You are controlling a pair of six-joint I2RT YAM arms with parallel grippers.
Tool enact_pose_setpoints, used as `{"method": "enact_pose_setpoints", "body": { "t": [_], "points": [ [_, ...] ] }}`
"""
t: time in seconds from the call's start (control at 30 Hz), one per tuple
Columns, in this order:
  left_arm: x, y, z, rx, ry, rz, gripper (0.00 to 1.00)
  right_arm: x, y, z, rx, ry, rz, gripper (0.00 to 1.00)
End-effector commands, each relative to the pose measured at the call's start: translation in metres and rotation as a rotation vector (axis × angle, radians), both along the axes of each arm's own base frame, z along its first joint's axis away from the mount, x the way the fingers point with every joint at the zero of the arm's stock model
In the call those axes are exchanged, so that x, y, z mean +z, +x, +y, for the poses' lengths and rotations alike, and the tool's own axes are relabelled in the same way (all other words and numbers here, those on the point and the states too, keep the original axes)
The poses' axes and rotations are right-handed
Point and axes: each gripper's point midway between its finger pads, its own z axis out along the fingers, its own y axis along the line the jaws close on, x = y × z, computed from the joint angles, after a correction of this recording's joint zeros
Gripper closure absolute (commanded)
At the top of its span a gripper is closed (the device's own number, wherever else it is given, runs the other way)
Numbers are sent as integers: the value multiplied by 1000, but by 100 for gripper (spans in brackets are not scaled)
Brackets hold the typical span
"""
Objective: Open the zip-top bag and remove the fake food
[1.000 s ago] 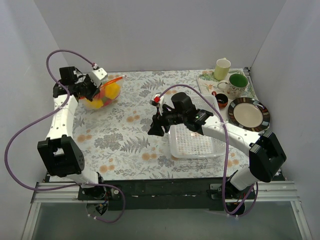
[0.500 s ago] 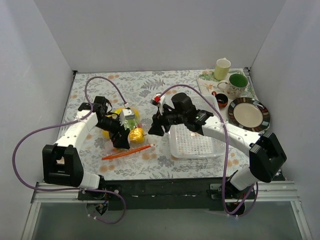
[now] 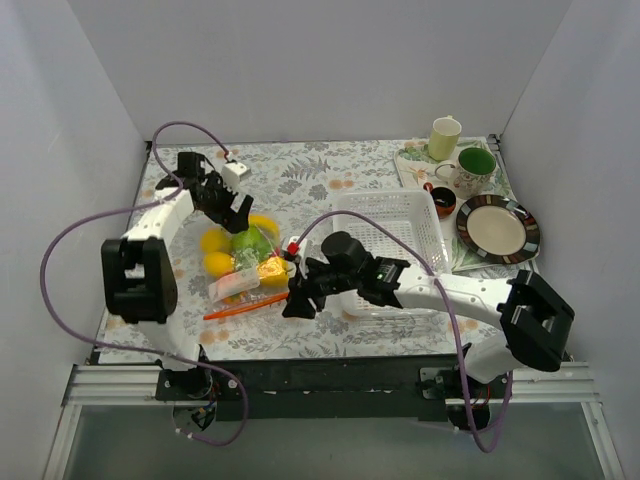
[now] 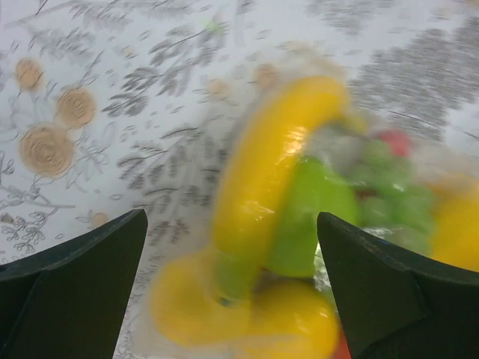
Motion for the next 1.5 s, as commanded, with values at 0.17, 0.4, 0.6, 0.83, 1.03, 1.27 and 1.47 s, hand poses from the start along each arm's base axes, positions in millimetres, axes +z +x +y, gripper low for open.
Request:
{"method": "enact_pose_setpoints", "body": {
  "t": [0.17,0.4,0.6,0.83,1.03,1.27,1.47],
  "points": [
    [-11,50,59,200,-77,6,2,5,12,37,-90,100,-26,50],
    [-9,22,55,119,-141,78,2,-4,19,52,-95,87,-11,50],
    [-27,-11,42,78,-182,153,18,-22,23,66,-103,44,28,50],
    [-44,-31,40,41,-184,269,98,-35,27,78,-113,28,55,48],
    [-46,-36,39,79,-195,313,100,-45,20,84,-86,3,74,48],
    [-37,-31,66,255,-93,265,100,-64,10,80,-71,-35,94,48],
    [-38,-40,86,407,10,237,100,-77,17,76,-124,-61,74,43]
  ]
}}
